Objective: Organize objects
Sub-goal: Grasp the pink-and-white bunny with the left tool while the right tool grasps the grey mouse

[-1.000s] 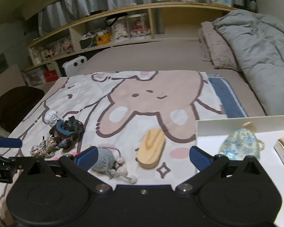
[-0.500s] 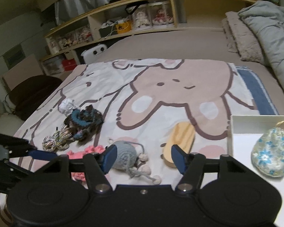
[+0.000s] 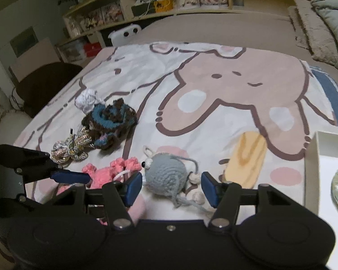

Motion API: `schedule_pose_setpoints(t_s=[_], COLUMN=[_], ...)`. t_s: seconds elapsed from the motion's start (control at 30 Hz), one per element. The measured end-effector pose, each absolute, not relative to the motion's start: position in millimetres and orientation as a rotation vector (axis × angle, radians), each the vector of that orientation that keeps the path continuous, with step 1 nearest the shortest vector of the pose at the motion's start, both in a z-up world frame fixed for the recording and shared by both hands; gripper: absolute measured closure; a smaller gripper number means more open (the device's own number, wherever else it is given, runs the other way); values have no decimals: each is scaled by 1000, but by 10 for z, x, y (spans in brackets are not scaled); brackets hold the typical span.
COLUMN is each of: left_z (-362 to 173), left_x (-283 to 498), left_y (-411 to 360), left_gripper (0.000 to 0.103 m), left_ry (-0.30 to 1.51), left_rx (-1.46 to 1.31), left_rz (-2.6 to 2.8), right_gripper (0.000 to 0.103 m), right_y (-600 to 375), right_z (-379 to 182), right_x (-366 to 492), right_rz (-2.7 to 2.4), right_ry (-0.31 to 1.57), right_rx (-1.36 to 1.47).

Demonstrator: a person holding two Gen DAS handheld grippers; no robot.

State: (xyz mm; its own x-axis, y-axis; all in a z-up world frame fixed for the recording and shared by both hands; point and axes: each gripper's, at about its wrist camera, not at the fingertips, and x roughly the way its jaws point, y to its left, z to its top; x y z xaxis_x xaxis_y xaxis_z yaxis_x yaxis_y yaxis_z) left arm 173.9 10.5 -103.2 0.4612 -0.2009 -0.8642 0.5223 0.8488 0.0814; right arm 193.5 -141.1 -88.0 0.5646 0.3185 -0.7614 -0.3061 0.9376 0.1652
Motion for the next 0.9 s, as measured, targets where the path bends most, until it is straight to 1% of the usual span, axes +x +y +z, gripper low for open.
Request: schedule_pose_setpoints(t_s=[0.23, 0.33, 0.37, 0.4, 0.43, 0.47, 0.5, 0.67, 0.9], left_z=[-1161, -1146, -1139, -1130, -1119, -1114, -1113, -1086, -941], left_x=[1803, 1813, 1808, 1806, 1803, 1802, 1802, 1800, 1722], left_y=[49, 51, 51, 54, 64, 74, 84, 153, 210], left_gripper=[51, 56, 60, 61, 61, 61, 62, 62, 63], left_ry=[1026, 1047, 1054, 1060, 1064, 1067, 1069, 1069, 1030], left_rx=[374, 373, 374, 375, 368, 360, 353, 293, 241], left_rz=[-447, -443, -442, -436, -431, -427, -423, -395, -340], right_gripper=[41, 39, 39, 39, 40, 45, 46, 49, 50], right_y=[-1250, -1207, -1196, -1191, -1183, -1179, -1183, -1273, -1472], right_z=[-1013, -1074, -1095, -1112, -1125, -1137, -1143, -1083, -832], right_x=[2068, 2121, 2135, 2141, 2147, 2150, 2150, 2092, 1918], right_rz=[373, 375, 374, 374, 371, 363, 352, 343, 319], right_ry=[939, 967, 974, 977, 979, 981, 982, 964, 900], right_rx=[-28, -16, -7, -3, 0, 1, 8, 64, 110])
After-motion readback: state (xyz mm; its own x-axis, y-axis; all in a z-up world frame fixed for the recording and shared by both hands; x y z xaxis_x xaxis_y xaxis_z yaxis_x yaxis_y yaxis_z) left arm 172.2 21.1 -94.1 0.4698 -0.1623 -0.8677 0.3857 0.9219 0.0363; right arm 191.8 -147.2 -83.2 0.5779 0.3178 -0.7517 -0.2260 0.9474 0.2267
